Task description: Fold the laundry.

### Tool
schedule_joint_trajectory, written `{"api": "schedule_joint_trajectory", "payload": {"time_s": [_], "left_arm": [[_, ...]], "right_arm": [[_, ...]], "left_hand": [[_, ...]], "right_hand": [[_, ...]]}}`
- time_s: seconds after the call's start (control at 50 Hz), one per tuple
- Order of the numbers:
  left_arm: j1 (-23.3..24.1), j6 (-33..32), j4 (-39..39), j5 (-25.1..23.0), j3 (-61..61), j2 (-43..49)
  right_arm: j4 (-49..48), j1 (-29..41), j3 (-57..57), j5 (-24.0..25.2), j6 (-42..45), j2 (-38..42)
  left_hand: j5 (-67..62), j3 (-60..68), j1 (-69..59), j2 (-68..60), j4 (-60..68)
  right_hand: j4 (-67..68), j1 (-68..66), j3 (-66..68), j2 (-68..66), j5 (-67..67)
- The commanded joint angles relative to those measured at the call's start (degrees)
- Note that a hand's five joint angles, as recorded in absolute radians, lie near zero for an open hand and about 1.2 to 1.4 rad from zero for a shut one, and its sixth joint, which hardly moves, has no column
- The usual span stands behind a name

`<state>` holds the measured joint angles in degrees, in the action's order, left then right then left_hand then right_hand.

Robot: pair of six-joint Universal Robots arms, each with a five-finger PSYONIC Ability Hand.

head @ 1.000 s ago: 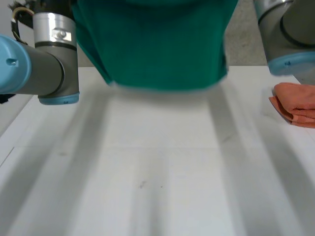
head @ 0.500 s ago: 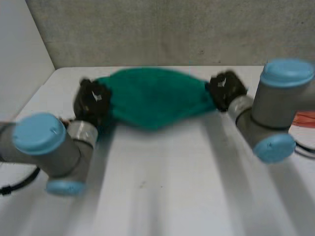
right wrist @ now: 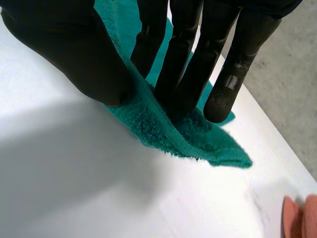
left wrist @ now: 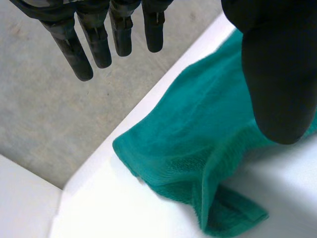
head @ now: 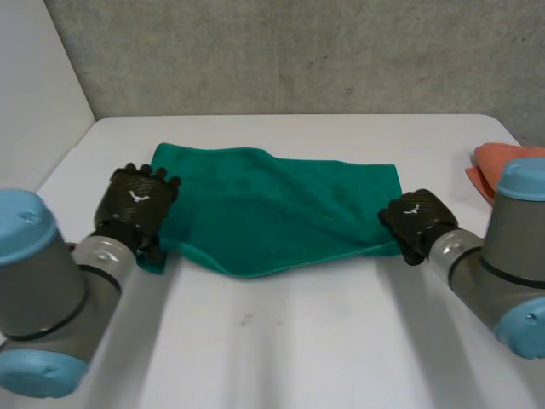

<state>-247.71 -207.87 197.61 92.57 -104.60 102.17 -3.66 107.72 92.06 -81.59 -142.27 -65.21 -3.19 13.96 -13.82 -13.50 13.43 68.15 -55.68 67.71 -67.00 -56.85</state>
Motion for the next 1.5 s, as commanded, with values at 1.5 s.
{"api": "schedule_joint_trajectory", "payload": {"time_s": [1.5], "left_arm": [[-3.4, -29.7, -11.4, 0.6, 1.9, 4.5]], "right_arm": [[29.7, -5.1, -3.0, -1.5, 21.5, -4.7]], "left_hand": [[-66.8, 66.0, -66.2, -66.5, 66.6]], "right_hand": [[11.8, -24.3, 12.3, -13.0, -13.1]]}}
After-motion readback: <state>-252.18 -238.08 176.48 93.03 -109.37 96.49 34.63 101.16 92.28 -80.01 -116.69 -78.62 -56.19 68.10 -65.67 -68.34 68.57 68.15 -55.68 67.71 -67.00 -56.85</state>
